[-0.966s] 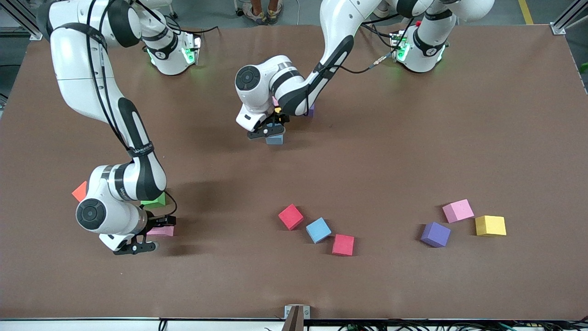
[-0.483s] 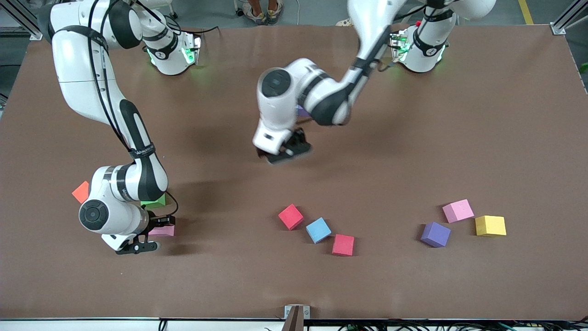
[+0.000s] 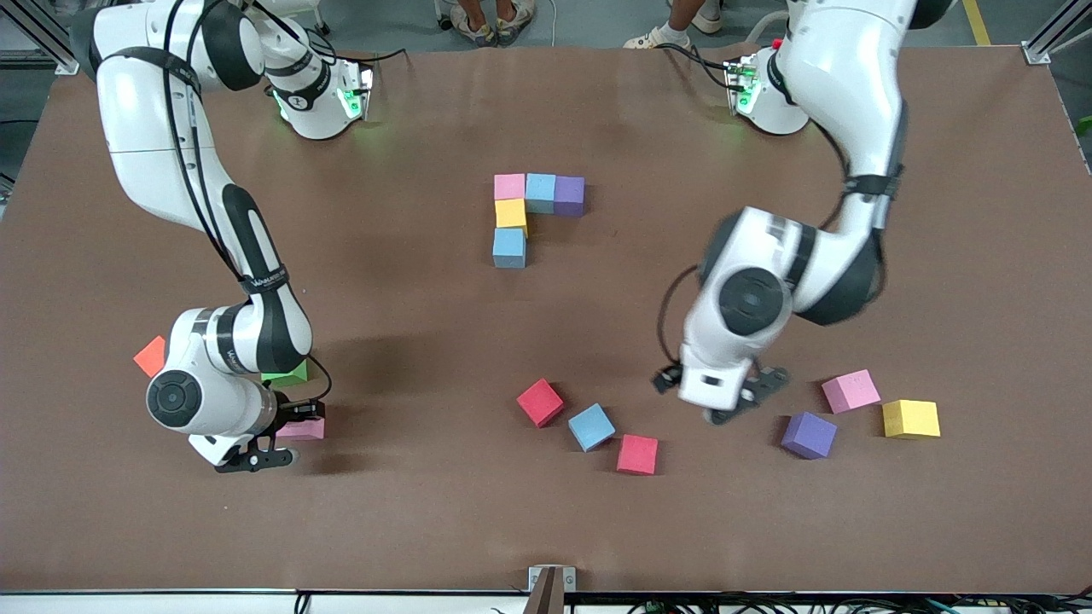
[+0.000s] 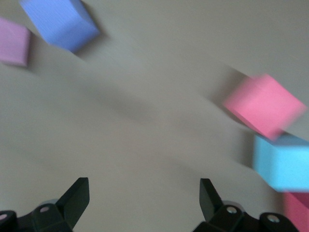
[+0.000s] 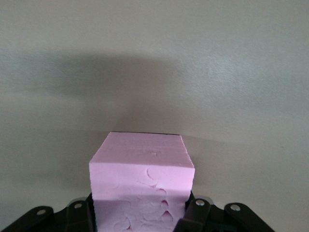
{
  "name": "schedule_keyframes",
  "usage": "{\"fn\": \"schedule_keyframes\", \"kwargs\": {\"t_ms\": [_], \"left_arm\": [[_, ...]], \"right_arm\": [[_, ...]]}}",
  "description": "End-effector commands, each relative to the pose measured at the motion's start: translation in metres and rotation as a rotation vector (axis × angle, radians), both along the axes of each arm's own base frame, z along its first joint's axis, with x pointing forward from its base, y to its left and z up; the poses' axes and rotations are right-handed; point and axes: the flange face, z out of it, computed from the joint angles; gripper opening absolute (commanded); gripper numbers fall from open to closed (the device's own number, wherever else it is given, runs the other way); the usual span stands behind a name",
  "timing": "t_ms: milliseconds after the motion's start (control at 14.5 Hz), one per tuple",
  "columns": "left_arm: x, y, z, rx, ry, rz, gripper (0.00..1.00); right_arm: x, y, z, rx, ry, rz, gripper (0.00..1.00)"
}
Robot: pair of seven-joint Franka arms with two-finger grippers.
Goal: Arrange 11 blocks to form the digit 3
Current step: 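Grasp another pink cube with the left gripper while the right gripper carries pink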
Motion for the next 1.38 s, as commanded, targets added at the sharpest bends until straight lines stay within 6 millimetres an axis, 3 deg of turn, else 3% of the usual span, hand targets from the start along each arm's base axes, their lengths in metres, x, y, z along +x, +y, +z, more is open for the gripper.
{"fn": "schedule_keyframes", "kwargs": {"t_ms": [0,207,414,483,621,759,1035,1311], "left_arm": [[0.011,0.089,-0.004,0.003,0.05,-0.083,1.0],[0.023,0.191,-0.033,0.031,0.035,-0.172,1.0],[0.012,0.264,-0.071,0.018,-0.038,-0.22,1.0],[0.008,0.278,-0.082,0.018,-0.058,-0.22,1.0],[0.004,0.288,-0.097,0.015,-0.067,-0.214,1.0],[-0.001,0.287,-0.105,0.002,-0.076,-0.216,1.0],[0.001,0.284,-0.109,-0.066,-0.112,-0.189,1.0],[0.003,0.285,-0.109,-0.082,-0.117,-0.213,1.0]], "right_arm": [[0.005,0.025,0.015,0.017,-0.022,0.03,0.37],[-0.003,0.084,0.043,0.021,-0.024,0.021,0.34],[-0.025,0.164,0.064,0.029,0.011,-0.024,0.33],[-0.032,0.187,0.066,0.043,0.02,-0.049,0.33],[-0.051,0.232,0.065,0.097,0.051,-0.081,0.33],[-0.077,0.28,0.061,0.106,0.075,-0.025,0.33],[-0.123,0.333,0.059,0.063,0.132,-0.051,0.33],[-0.19,0.374,0.048,0.01,0.161,-0.003,0.33]]}}
